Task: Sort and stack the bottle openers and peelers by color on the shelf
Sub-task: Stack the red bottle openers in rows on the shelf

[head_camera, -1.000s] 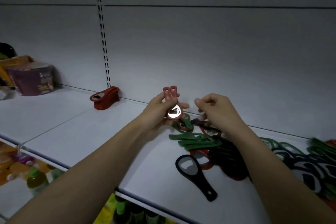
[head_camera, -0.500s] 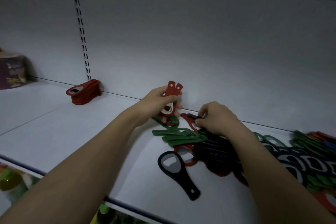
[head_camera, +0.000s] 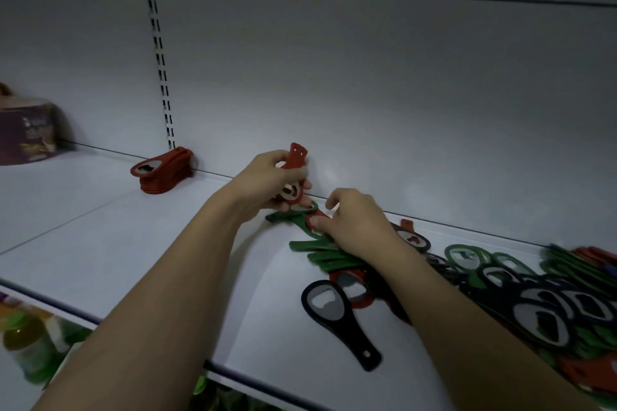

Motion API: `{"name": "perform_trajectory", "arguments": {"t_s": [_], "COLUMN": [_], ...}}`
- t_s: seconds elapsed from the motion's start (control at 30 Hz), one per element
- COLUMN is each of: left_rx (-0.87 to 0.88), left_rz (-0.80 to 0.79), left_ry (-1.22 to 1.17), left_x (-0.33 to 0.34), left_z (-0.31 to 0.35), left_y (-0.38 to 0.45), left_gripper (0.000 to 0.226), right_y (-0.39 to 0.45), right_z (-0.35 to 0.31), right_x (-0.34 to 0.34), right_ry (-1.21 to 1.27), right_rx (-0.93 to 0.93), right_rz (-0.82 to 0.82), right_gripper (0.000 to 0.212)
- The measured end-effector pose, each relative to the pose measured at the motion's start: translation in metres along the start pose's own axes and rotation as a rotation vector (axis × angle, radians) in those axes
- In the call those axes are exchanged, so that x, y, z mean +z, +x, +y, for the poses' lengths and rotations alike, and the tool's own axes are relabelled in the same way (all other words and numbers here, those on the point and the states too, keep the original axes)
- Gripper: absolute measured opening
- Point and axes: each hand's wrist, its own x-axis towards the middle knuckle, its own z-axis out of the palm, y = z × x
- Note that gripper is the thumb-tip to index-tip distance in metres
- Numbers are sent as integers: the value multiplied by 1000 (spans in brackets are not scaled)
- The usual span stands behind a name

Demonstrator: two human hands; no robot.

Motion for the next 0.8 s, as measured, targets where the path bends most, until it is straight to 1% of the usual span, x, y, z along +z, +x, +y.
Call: {"name": "perform_trajectory", "arguments": {"t_s": [0.13, 0.17, 0.23, 0.27, 0.3, 0.4, 0.53, 0.6, 0.67, 0.73, 0.8], "left_rx": [-14, -14, -19, -31, -43, -52, -38, -39, -46, -57, -56], "left_rz": [2, 17, 41, 45, 42, 24, -14, -27, -37, -32, -22], "left_ry": [-80, -83, -127, -174, -219, -230, -198, -192, -190, -199, -206], "left_x": [6, 6, 7, 8, 9, 13, 16, 18, 20, 20, 20], "left_z": [0, 0, 1, 3, 4, 7, 2, 1, 0, -1, -2], "left_y": [-1, 0, 0, 0, 0, -2, -2, -2, -1, 0, 1], "left_gripper": [27, 26, 26, 28, 29, 29, 27, 26, 25, 25, 25], "right_y": [7, 8, 9, 8, 7, 2, -3, 0, 2, 3, 1], "right_z": [5, 9, 17, 21, 23, 28, 21, 18, 17, 17, 18], "right_x": [-3, -7, -16, -21, -26, -32, -22, -20, -21, -23, -30], "right_ry": [64, 93, 179, 218, 241, 183, 59, 36, 41, 46, 55], "right_rx": [108, 130, 158, 171, 186, 189, 163, 162, 174, 184, 182], "right_rz": [-26, -32, -12, 9, 19, 4, -48, -70, -114, -142, -91], "right_gripper": [38, 34, 16, 12, 14, 20, 33, 35, 35, 31, 22]}}
